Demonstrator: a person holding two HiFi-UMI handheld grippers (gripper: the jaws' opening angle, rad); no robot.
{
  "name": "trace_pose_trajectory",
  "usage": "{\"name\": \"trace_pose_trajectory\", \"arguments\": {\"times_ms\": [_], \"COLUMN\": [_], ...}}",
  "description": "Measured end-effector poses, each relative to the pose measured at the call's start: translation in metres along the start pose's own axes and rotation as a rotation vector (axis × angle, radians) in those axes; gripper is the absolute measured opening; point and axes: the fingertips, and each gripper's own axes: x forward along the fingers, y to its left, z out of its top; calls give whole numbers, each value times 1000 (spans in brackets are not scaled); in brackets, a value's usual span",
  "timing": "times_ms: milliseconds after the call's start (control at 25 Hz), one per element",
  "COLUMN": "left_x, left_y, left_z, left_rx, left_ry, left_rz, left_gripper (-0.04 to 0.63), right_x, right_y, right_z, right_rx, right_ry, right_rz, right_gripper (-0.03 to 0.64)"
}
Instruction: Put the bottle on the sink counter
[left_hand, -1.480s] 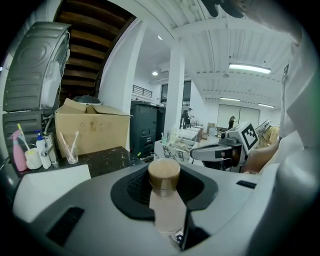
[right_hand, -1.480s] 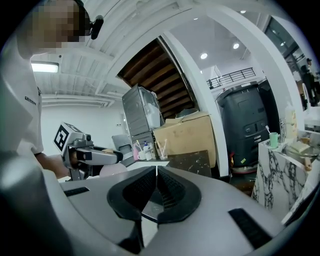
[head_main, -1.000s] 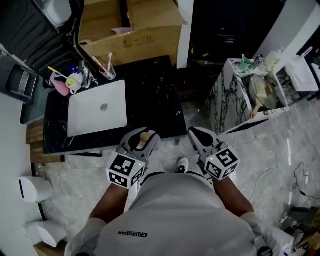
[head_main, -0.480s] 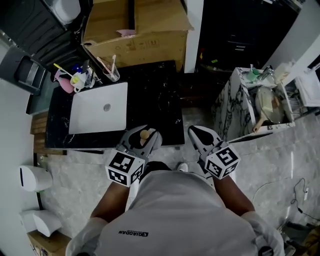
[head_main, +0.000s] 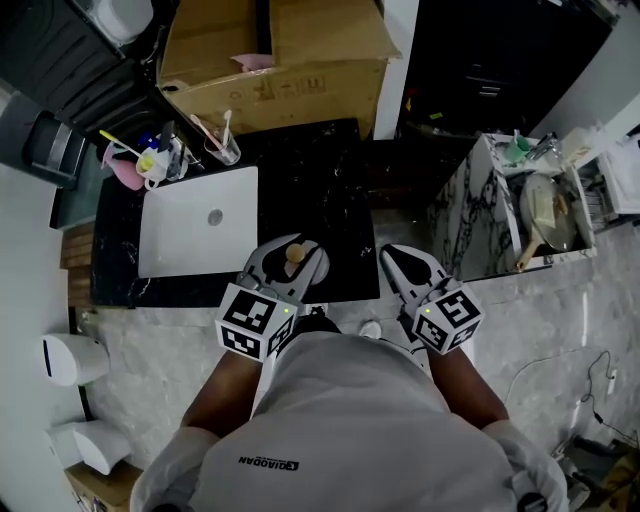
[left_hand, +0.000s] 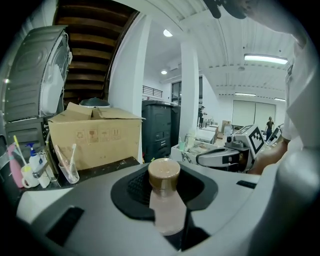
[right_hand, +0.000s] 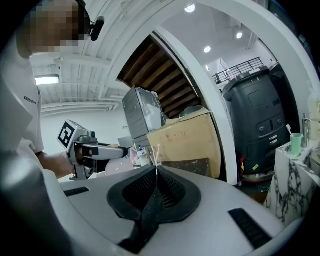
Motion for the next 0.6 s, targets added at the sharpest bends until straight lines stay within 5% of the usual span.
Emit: {"name": "trace_pose_trajectory", "arguments": {"times_ms": [600], "left_x": [70], "left_y": [88], "left_z": [7], "left_rx": [70], "left_ry": [33], "left_rz": [-110], "left_gripper": [120], "right_x": [73], "right_y": [-20], "right_z": [18], "right_rx": [-23], "right_ry": [24], "right_rz": [-113], "right_gripper": [41]}}
